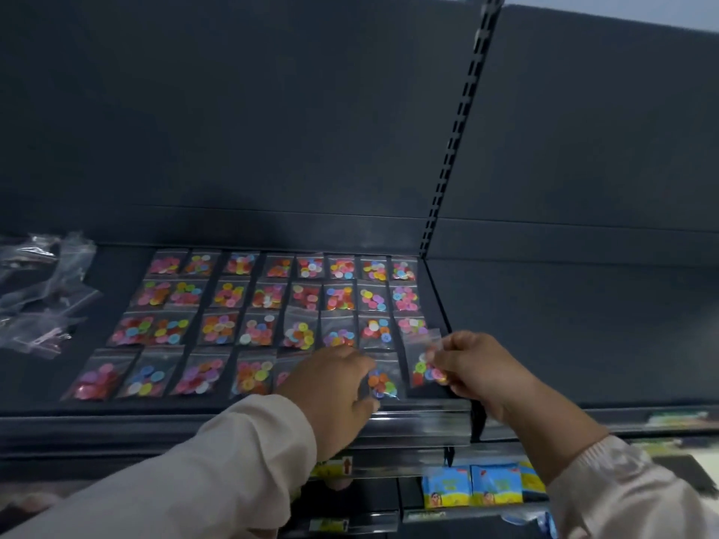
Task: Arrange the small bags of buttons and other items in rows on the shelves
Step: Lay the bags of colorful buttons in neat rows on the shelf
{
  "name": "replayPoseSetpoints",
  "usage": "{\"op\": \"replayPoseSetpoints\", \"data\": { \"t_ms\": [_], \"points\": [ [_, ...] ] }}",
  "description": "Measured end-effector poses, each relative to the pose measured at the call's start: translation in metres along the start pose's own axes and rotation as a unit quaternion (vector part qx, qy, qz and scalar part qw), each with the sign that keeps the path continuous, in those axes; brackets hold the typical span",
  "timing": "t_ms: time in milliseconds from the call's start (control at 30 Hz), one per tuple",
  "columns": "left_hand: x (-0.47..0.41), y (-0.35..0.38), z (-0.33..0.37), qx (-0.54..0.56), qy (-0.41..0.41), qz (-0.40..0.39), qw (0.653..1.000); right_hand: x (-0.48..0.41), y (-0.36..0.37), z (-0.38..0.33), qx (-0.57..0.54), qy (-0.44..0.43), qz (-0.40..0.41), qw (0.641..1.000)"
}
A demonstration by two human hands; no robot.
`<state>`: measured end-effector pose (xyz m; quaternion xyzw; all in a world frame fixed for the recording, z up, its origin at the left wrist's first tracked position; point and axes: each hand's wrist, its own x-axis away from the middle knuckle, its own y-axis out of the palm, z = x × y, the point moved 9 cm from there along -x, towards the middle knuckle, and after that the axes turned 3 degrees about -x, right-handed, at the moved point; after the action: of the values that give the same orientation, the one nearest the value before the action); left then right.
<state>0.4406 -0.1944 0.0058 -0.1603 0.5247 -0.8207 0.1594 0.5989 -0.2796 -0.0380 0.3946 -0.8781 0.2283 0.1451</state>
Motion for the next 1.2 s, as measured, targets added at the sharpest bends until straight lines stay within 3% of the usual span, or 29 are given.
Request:
{"op": "replayPoseSetpoints", "data": {
  "t_ms": [133, 267, 367, 433, 600, 1067, 1200],
  "points": [
    [-0.004, 0.020, 0.013, -0.088, 0.056, -0.031, 0.994, -0.013, -0.004, 0.006, 0.147, -0.034, 0.040, 0.988],
    [-0.010, 0.042, 0.011, -0.123, 0.063, -0.063, 0.988, -0.006, -0.006, -0.008, 0.321, -0.086, 0.082, 0.940],
    [-0.012, 0.051, 0.010, -0.132, 0.065, -0.074, 0.986, 0.003, -0.008, -0.014, 0.385, -0.120, 0.107, 0.909],
    [-0.013, 0.054, 0.011, -0.136, 0.066, -0.080, 0.985, 0.006, -0.004, -0.019, 0.384, -0.176, 0.106, 0.900],
    [-0.017, 0.060, 0.011, -0.144, 0.071, -0.094, 0.983, 0.004, 0.022, -0.018, 0.382, -0.305, 0.004, 0.872],
    [-0.019, 0.053, 0.011, -0.124, 0.066, -0.076, 0.987, 0.003, 0.021, -0.021, 0.372, -0.309, 0.009, 0.875],
    [-0.018, 0.030, -0.001, -0.122, 0.030, -0.035, 0.991, 0.013, 0.034, -0.044, 0.401, -0.344, 0.030, 0.849]
  ]
}}
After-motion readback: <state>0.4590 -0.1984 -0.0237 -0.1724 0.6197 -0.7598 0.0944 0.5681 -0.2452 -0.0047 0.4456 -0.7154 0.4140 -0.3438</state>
